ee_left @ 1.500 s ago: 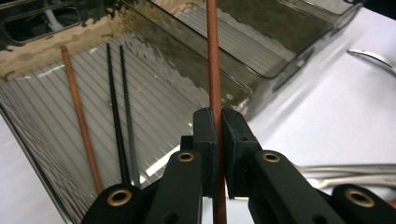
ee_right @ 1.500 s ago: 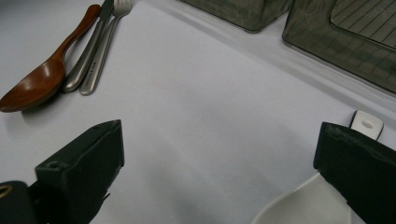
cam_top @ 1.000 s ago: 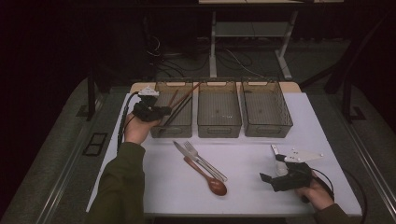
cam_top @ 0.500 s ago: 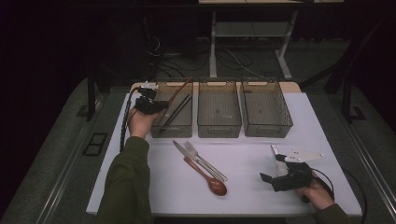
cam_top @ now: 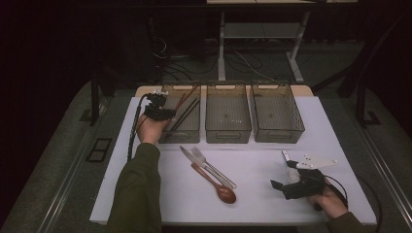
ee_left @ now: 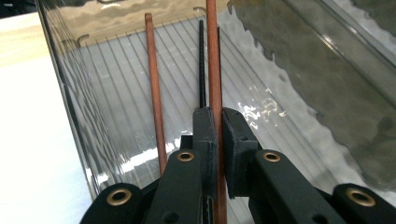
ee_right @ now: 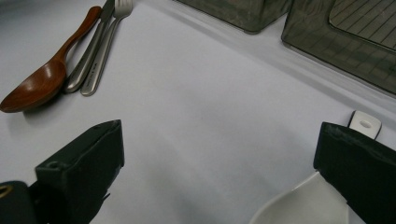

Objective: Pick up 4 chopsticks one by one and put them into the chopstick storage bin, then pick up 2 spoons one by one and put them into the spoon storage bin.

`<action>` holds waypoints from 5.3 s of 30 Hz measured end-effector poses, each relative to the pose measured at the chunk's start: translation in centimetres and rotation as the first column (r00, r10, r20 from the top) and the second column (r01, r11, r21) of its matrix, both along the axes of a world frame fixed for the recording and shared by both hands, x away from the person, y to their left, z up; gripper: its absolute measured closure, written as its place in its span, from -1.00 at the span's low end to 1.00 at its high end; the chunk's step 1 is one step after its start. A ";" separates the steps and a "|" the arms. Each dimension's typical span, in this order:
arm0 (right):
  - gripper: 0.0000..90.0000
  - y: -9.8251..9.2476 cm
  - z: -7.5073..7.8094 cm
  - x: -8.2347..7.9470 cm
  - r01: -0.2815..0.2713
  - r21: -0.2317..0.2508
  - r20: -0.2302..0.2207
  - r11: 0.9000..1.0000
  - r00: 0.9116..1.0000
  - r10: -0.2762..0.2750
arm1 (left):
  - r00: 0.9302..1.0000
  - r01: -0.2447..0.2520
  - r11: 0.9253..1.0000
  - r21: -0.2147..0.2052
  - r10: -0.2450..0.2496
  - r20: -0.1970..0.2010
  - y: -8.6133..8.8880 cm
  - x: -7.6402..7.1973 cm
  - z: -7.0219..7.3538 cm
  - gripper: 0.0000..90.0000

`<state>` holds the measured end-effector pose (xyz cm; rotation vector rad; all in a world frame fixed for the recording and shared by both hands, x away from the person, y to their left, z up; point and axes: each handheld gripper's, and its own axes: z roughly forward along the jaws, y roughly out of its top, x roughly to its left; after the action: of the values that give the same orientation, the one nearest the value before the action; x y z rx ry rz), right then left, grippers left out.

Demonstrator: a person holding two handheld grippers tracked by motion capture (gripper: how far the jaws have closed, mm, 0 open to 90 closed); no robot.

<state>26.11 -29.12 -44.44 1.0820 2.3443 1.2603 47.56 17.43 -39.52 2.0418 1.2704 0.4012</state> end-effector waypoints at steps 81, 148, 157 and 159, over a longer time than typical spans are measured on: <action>-0.96 0.2 0.0 -0.1 0.000 -0.010 0.005 1.000 1.000 0.000 | 0.921 0.362 0.925 -0.120 -0.334 0.200 -0.4 -16.2 -1.3 -0.59; -0.12 -3.2 1.5 5.8 0.206 -0.075 -0.086 0.976 0.973 -0.212 | 0.894 0.441 0.892 -0.101 -0.427 0.133 -1.1 -19.7 -4.7 -1.00; 0.42 -4.5 2.0 8.1 0.222 -0.079 -0.074 0.972 0.971 -0.228 | 0.894 0.443 0.890 -0.104 -0.430 0.129 -1.1 -19.7 -4.8 -1.00; 0.61 -4.8 1.9 8.7 0.228 -0.084 -0.079 0.970 0.969 -0.234 | 0.894 0.444 0.890 -0.105 -0.430 0.128 -1.1 -19.7 -4.8 -1.00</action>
<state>34.79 -33.91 -42.49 1.3660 2.2276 1.0533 27.90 16.32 -44.29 2.0879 0.7198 0.1989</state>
